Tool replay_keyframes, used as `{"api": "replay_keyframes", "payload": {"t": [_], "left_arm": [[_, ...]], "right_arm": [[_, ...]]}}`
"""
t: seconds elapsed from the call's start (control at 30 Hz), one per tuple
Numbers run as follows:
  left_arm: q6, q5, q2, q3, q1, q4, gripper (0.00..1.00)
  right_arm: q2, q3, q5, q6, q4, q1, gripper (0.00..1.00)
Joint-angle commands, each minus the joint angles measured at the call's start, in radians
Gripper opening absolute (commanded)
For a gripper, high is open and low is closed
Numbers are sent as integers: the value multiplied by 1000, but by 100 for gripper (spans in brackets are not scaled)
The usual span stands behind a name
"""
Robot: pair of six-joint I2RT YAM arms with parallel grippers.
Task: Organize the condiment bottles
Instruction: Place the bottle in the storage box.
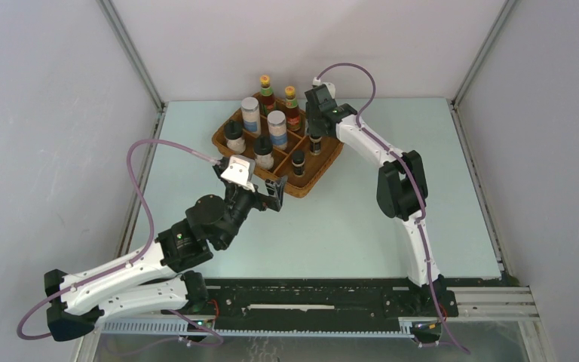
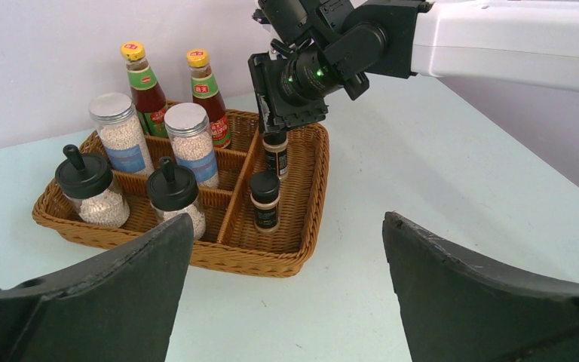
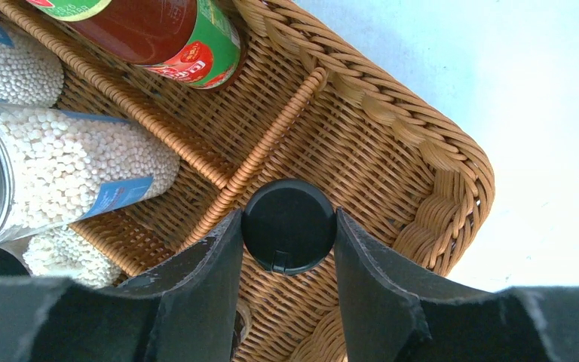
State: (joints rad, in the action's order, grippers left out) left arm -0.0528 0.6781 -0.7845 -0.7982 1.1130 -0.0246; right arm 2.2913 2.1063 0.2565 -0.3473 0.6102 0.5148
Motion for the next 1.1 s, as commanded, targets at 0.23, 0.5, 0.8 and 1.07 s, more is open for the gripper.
{"api": "replay_keyframes", "payload": {"t": [0.23,0.5,0.8,1.07], "left_arm": [[-5,8,10,20,-2,-34,100],[-13,3,19,23,-2,-34,100],[-18,-3,22,25,-2,-34,100],[-19,-6,22,23,-2,-34,100]], "right_arm": [[-39,-36,0,-4,-5,1,53],[-59,-73,3,-10,-18,2,54],[-73,-93,4,-14,-24,2,56],[-77,-99,4,-15,-27,2,62]]}}
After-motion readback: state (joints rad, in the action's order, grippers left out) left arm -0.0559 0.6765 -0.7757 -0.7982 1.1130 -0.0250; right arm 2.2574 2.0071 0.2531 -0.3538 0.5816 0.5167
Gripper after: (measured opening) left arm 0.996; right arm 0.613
